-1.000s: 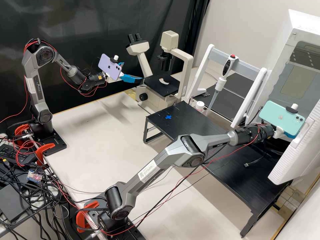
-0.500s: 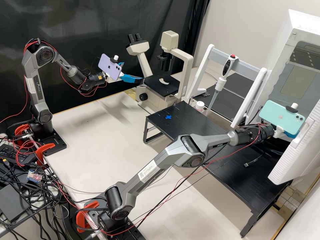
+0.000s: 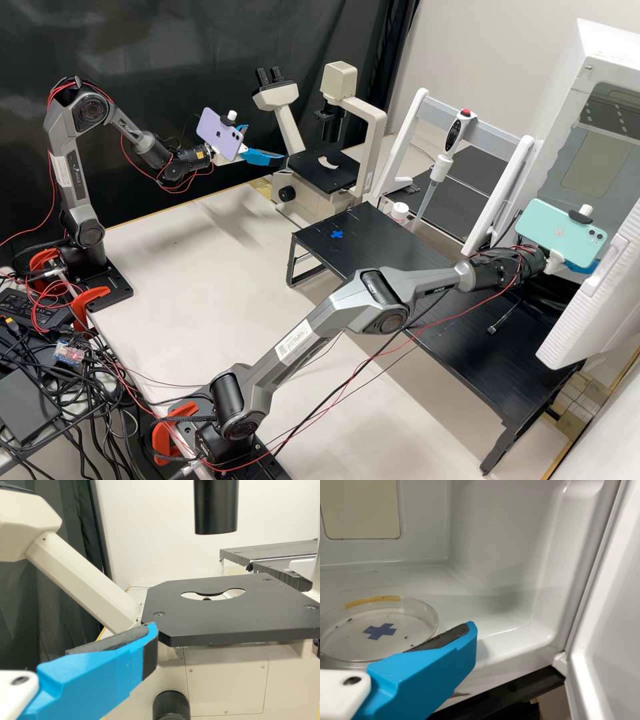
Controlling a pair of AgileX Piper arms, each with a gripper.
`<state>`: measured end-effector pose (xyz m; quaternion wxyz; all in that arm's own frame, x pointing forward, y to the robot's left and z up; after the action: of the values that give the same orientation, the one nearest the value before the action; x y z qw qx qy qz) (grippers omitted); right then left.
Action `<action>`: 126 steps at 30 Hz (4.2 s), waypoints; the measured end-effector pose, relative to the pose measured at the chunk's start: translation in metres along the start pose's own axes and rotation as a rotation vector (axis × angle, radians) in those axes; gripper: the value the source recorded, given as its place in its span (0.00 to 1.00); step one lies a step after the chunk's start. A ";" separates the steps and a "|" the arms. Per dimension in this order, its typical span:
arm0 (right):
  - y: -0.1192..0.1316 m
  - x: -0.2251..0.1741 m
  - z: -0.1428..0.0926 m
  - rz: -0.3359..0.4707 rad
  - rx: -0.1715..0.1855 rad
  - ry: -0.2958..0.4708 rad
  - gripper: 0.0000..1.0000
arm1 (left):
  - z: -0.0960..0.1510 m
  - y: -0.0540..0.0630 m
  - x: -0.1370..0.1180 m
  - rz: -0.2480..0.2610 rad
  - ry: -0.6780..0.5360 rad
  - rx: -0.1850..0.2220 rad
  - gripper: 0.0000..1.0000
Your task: Move the petri dish to the microscope
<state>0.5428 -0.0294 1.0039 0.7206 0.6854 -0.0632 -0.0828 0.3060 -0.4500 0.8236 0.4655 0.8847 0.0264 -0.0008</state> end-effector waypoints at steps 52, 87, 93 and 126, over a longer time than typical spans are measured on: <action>-0.003 -0.003 0.001 -0.022 0.025 -0.002 0.00 | 0.000 0.000 0.000 0.000 0.000 0.000 1.00; 0.010 -0.035 0.004 0.018 -0.030 0.081 0.00 | 0.000 0.000 0.000 0.000 0.000 0.000 1.00; 0.013 -0.047 0.006 0.006 -0.023 0.075 0.00 | 0.000 0.000 0.000 0.000 0.000 0.000 1.00; -0.012 -0.198 0.028 -0.192 -0.047 0.144 0.00 | 0.000 0.000 0.000 0.000 0.000 0.000 1.00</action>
<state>0.3433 -0.0162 0.9973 0.7278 0.6755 0.0568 -0.1036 0.3060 -0.4500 0.8236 0.4655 0.8847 0.0264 -0.0008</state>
